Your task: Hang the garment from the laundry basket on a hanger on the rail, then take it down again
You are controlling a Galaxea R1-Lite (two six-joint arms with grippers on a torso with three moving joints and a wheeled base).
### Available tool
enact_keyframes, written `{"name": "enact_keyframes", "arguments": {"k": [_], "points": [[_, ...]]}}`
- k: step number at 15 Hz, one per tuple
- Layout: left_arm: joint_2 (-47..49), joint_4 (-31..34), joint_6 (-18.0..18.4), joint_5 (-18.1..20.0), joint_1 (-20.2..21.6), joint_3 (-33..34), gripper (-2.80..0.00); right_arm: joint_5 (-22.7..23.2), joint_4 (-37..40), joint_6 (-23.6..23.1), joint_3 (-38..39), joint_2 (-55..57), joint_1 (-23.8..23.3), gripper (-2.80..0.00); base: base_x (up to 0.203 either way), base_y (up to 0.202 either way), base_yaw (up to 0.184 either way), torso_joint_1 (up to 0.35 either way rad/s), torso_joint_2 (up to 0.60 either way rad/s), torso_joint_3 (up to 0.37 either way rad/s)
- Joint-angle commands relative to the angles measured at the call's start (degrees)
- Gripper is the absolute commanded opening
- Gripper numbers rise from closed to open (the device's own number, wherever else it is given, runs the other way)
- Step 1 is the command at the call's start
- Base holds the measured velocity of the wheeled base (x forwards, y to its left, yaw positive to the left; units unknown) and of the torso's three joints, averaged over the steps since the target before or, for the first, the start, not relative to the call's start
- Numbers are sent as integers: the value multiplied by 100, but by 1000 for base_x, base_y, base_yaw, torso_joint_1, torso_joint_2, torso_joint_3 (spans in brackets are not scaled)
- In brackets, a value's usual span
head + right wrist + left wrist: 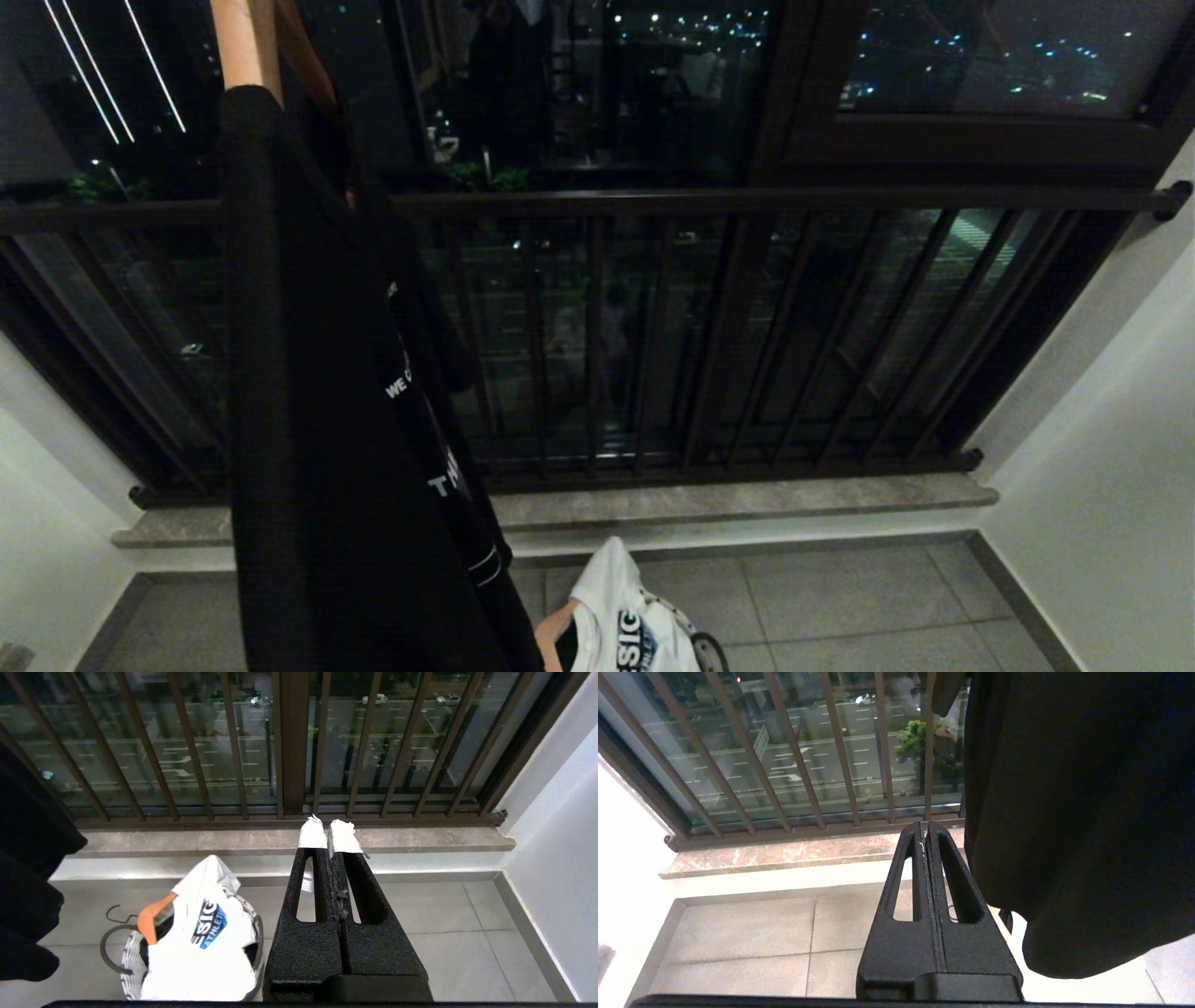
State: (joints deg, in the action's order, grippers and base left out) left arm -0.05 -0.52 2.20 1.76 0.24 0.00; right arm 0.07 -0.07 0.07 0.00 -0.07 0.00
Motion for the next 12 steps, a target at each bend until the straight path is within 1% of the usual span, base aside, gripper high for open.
{"name": "enact_keyframes", "arguments": {"k": [1,12], "points": [[-4,-1,0,0,2,18,-280,1,-1,1,0,7,0,-280,0,0,0,0,0,0],[-4,-1,0,0,2,18,-280,1,-1,1,0,7,0,-280,0,0,0,0,0,0]]}}
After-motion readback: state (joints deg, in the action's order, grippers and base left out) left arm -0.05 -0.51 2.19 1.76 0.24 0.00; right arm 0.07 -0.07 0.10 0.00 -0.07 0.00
